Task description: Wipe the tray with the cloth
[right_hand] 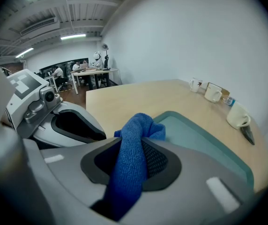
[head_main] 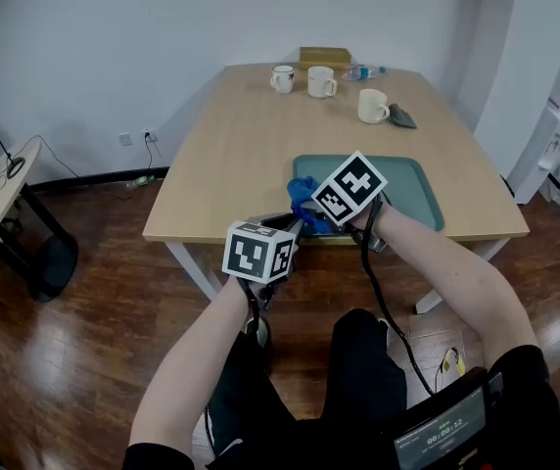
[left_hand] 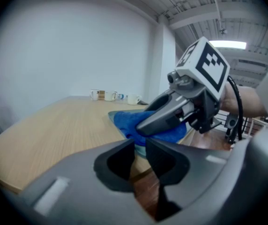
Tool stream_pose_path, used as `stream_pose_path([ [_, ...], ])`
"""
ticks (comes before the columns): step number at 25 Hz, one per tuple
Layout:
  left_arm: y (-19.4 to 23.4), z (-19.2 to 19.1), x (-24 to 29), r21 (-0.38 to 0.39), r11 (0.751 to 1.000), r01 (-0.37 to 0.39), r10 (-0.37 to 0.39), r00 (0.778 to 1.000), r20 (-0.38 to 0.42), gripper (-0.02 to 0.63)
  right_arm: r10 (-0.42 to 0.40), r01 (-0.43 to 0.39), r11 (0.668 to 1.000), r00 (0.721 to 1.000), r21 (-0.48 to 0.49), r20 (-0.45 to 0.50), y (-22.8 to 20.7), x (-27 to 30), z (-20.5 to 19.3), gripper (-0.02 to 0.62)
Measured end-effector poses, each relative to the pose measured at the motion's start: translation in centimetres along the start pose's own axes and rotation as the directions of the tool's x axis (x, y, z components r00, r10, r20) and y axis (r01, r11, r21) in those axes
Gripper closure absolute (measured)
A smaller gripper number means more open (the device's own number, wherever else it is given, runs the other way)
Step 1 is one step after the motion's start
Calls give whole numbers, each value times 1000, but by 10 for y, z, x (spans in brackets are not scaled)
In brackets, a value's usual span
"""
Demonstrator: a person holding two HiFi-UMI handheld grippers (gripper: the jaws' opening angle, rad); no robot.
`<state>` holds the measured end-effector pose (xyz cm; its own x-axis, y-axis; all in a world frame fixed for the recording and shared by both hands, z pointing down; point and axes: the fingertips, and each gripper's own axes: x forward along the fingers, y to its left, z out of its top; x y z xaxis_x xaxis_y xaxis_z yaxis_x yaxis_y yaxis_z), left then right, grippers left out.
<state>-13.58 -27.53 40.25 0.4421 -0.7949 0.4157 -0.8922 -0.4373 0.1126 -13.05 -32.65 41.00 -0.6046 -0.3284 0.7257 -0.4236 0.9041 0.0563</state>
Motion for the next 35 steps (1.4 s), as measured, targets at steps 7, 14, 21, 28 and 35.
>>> stream_pose_path([
  [7,6,-3,-2,1,1000,-12,12,1000,-2,529,-89,89,996,996,-7,-14,-33,-32,-26,486],
  [14,10,-1,2,19,1000,15,-15,1000,1,529,-233,239,969,969,60,-83,-101,-104,-94,485],
  [21,21,-8,-3,39,999,-19,18,999,38,531,-240,253,957,965,139,-109,-120,-133,-156,485],
  [28,13,-6,0,41,999,-15,12,998,59,532,-235,247,961,967,125,-102,-106,-127,-154,485],
  [35,17,-12,3,32,999,-29,27,998,59,532,-170,177,979,983,99,-71,-66,-92,-116,485],
])
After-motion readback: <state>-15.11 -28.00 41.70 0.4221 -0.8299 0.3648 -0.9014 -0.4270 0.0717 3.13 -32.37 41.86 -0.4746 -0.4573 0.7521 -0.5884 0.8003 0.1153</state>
